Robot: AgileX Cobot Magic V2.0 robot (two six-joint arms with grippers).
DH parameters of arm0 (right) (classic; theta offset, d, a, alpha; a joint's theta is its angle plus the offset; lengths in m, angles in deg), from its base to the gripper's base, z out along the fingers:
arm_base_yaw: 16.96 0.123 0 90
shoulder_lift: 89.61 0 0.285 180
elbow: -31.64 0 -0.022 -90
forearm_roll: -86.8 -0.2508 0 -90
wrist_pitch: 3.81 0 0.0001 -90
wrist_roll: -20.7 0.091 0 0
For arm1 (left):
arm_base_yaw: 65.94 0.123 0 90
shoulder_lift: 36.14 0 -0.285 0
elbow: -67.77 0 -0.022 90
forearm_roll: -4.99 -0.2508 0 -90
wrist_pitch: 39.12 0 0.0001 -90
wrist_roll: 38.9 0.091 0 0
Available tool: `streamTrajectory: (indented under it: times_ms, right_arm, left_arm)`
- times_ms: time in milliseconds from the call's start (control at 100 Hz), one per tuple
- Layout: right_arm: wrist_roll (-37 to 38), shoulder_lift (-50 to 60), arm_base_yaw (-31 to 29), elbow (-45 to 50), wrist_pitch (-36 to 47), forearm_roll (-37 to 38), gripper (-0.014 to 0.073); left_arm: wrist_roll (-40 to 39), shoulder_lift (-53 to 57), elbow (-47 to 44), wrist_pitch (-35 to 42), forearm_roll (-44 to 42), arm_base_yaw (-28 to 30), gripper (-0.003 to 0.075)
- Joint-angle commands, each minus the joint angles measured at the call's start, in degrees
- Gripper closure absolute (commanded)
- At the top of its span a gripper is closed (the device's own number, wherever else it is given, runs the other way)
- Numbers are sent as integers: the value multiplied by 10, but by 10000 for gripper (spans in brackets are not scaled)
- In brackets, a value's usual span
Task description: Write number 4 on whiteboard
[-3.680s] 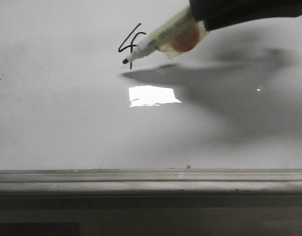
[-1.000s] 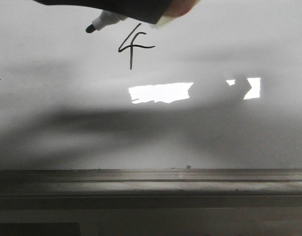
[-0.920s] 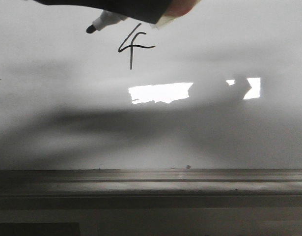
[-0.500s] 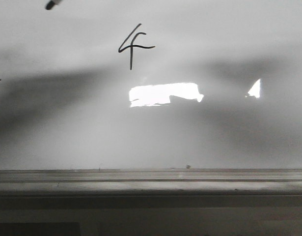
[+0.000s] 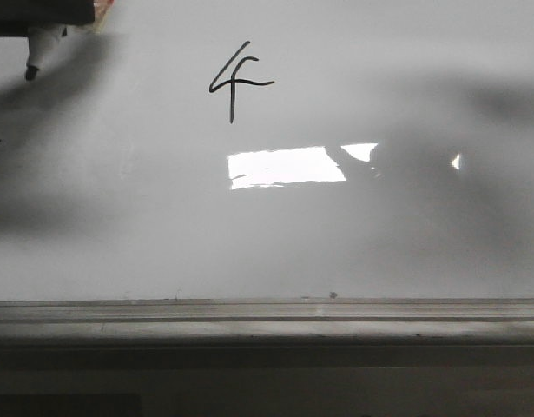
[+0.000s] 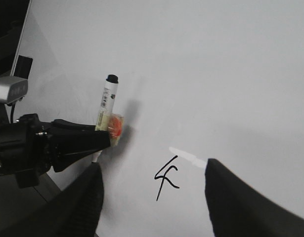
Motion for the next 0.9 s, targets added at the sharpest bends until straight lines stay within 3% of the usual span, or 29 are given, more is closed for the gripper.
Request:
streamTrajectory:
  times_ms: [0,470,610,740,800,890]
  right_arm:
    - [-1,3,-3,-15,13,-27,200]
    - [-1,3,-3,-15,17,-27,200]
    - [-1,3,-3,-15,17,-27,200]
    - [-1,3,-3,-15,18,-27,200]
    - [-1,3,-3,-15,20,-25,200]
    - [-1,5,-3,-15,23,-20,200]
  left_arm:
    - [-8,-19,19,37,12,1,741]
    - [-11,-38,20,36,13,1,717]
    - [-11,-38,20,29,13,1,547]
    - [-11,-34,20,28,13,1,304]
    - [-9,-29,20,28,13,1,251]
    - [-3,-8,20,28,-3,1,237]
